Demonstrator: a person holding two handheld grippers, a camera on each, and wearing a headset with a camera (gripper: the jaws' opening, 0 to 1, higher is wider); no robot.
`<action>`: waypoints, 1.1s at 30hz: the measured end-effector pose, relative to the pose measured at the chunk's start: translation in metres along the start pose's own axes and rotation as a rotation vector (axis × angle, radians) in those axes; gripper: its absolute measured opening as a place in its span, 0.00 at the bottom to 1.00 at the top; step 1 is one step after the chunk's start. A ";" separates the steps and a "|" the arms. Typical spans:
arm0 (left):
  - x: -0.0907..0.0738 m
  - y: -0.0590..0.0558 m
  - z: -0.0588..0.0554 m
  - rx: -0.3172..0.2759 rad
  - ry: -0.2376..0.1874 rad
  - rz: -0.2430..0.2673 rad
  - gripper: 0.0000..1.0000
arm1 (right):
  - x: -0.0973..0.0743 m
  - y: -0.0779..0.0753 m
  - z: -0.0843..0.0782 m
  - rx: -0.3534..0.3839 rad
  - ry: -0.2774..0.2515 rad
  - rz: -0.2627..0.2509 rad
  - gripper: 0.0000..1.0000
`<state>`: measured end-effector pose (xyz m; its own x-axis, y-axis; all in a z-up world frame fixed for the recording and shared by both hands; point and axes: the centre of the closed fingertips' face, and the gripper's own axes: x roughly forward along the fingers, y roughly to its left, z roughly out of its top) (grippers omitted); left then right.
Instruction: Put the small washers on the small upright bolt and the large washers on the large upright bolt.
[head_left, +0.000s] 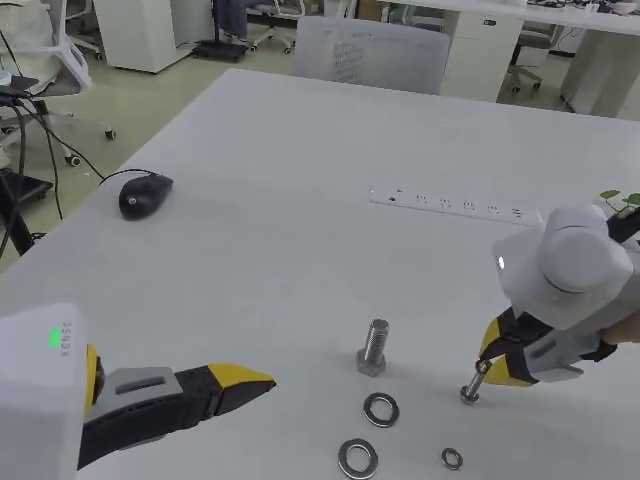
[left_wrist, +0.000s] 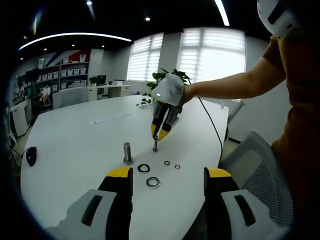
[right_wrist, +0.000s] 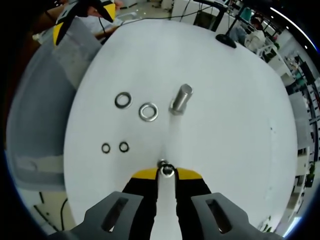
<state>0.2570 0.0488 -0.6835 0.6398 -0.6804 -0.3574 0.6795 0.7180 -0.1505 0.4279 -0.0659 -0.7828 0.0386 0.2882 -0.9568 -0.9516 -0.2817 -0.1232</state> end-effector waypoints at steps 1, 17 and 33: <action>0.000 0.000 0.000 0.000 -0.001 -0.001 0.56 | 0.002 0.000 -0.001 -0.001 0.001 0.001 0.13; 0.000 0.003 -0.004 -0.010 0.013 0.006 0.56 | 0.028 0.005 -0.009 0.017 -0.006 0.019 0.13; -0.002 0.004 -0.006 -0.010 0.015 0.012 0.56 | 0.027 0.006 -0.017 0.060 -0.009 0.012 0.14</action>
<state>0.2567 0.0540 -0.6889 0.6425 -0.6693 -0.3730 0.6681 0.7278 -0.1551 0.4280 -0.0752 -0.8142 0.0245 0.2936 -0.9556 -0.9686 -0.2297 -0.0954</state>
